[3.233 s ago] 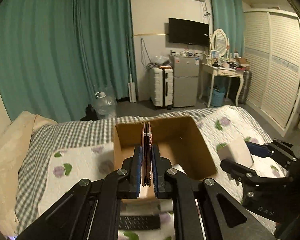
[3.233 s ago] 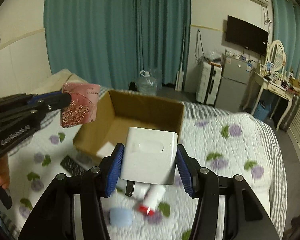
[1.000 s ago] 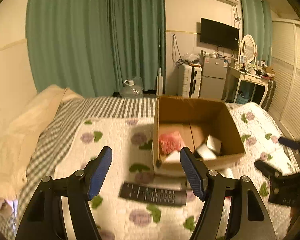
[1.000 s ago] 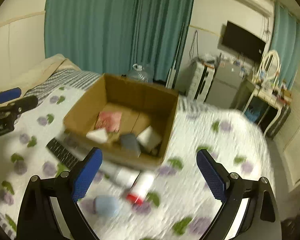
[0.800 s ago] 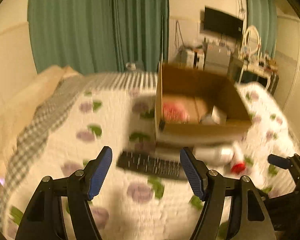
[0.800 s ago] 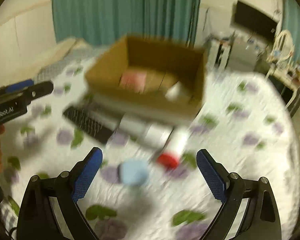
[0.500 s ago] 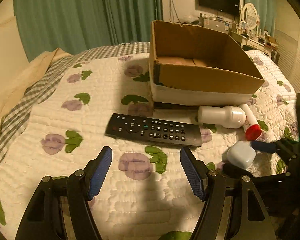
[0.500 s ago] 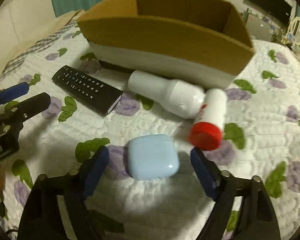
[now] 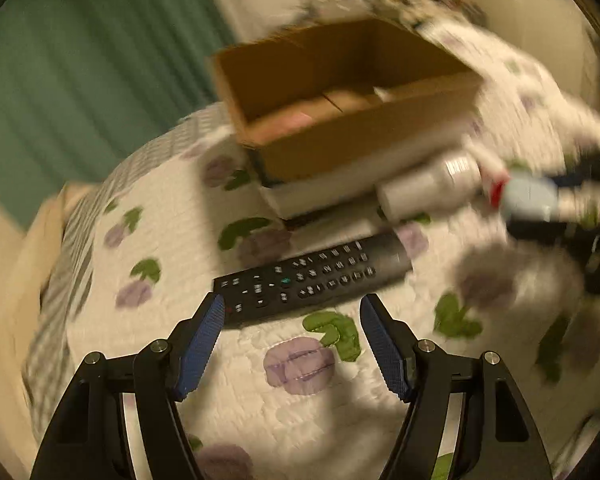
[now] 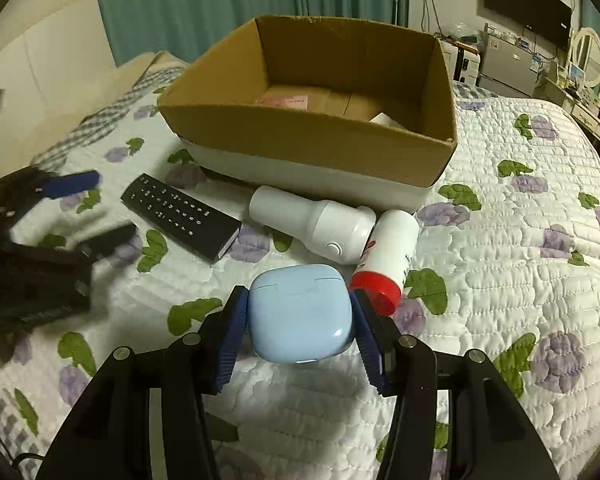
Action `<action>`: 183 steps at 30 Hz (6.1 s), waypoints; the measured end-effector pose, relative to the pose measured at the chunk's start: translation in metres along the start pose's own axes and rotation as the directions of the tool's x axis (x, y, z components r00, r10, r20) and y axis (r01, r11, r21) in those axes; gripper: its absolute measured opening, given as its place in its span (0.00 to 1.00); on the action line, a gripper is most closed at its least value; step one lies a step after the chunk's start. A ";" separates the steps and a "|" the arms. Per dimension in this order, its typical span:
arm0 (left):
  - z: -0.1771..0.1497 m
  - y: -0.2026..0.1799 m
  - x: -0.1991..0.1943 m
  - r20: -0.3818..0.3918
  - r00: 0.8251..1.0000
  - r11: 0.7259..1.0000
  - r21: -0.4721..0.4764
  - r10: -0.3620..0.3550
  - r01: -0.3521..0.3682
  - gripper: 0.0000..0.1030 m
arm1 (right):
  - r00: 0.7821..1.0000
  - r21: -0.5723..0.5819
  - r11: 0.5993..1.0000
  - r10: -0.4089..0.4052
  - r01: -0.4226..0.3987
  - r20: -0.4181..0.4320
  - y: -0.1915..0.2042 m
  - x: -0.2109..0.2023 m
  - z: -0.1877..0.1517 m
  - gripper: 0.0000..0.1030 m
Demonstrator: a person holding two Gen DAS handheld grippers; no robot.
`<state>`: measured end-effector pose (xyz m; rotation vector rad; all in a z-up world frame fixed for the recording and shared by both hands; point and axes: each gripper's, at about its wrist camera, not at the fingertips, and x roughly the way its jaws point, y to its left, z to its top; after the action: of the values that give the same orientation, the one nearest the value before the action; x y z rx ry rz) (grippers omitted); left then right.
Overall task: Organize rigid objects
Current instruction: 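Grasp the black TV remote with the left tool, then place the remote in the box with the left tool while the right tool drops the earbud case in, then grasp the white cylindrical device with the right tool, then grasp the white bottle by its red cap with the left tool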
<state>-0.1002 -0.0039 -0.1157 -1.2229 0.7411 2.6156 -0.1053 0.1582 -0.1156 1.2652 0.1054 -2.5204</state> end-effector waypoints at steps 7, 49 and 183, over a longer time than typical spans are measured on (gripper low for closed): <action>0.002 -0.021 0.037 -0.028 0.999 0.974 0.223 0.040 -0.033 0.71 | 0.999 -0.038 0.999 -0.011 0.010 -0.036 0.020 0.019 0.005 0.50; 0.019 -0.043 -0.071 0.154 0.964 0.974 -0.030 -0.219 0.226 0.18 | 0.992 0.104 0.992 -0.079 0.069 0.095 -0.017 -0.035 0.023 0.50; 0.098 -0.122 0.047 0.027 0.950 0.895 -0.328 -0.312 0.303 0.64 | 0.910 -0.080 0.908 -0.414 0.412 -0.019 -0.111 -0.009 0.026 0.53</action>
<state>-0.1554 0.1474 -0.1432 -1.3315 0.0928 2.5188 -0.1549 0.2600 -0.1007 1.3774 0.5240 -2.8091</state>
